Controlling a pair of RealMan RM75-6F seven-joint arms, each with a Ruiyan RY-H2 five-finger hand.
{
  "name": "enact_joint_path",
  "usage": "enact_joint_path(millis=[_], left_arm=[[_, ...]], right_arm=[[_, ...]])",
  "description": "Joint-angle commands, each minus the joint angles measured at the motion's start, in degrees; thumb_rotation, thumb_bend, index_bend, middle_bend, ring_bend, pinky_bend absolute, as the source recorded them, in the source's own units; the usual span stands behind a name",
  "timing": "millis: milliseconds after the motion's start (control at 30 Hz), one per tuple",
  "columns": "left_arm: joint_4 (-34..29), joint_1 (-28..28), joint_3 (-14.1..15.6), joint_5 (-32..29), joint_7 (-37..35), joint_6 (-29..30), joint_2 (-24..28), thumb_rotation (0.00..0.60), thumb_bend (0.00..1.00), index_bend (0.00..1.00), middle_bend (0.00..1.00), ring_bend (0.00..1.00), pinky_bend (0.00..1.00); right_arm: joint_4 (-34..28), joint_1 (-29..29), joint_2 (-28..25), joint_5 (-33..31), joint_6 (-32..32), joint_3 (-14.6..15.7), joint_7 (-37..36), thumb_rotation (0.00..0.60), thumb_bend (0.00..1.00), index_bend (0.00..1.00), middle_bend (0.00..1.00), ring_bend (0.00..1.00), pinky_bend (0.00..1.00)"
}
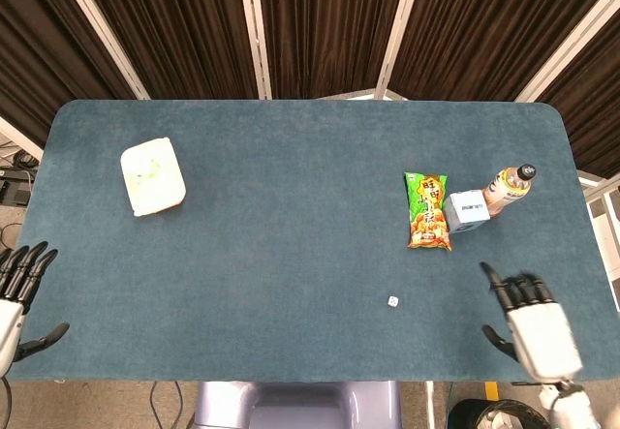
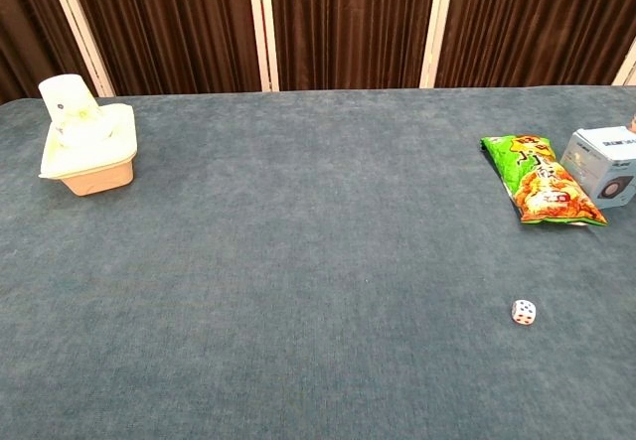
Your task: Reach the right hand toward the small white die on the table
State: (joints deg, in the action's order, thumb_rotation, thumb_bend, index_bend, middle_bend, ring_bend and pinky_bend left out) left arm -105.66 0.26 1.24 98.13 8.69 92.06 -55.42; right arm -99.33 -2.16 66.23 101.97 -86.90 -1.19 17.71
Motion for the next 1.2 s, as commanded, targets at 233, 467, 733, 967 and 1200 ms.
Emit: enact_joint_path(millis=[233,467,733,967,1200], left_arm=[[-0.7,-1.1,-1.3,-3.5,3.2,-2.3,-1.3,0.600,0.00,0.00,0.00,0.00,0.00],[-0.7,-1.6,-1.9,-5.7,3.8,-3.4,-1.6,0.600,0.00,0.00,0.00,0.00,0.00],[-0.4,-1.8,-2.0,-6.4,3.4,-3.6,-1.5,0.600,0.00,0.00,0.00,0.00,0.00],[-0.4,-1.9,-2.1,-6.8,2.9,-3.6,-1.3,0.600,0.00,0.00,0.00,0.00,0.00],[-0.4,-2.0,-2.0,-6.8,3.0,-3.8,-1.3,0.600,0.00,0.00,0.00,0.00,0.00]], right_arm=[[6.9,-9.9,4.0,-1.8,19.6,3.2,0.0,0.600,0.63,0.07,0.77,0.76,1.00],[9.5,-13.3,7.0,-3.3,26.5,4.1,2.0,0.600,0.64,0.07,0.78,0.76,1.00],[12.3,-15.0,9.5,-5.1,29.2,5.0,1.1,0.600,0.64,0.07,0.78,0.76,1.00],[13.0,-15.6,11.3,-5.4,28.8,5.4,1.3,0.600,0.65,0.07,0.78,0.76,1.00],[13.9,-16.0,12.7,-5.8,28.7,5.8,2.2,0.600,0.65,0.07,0.78,0.76,1.00]])
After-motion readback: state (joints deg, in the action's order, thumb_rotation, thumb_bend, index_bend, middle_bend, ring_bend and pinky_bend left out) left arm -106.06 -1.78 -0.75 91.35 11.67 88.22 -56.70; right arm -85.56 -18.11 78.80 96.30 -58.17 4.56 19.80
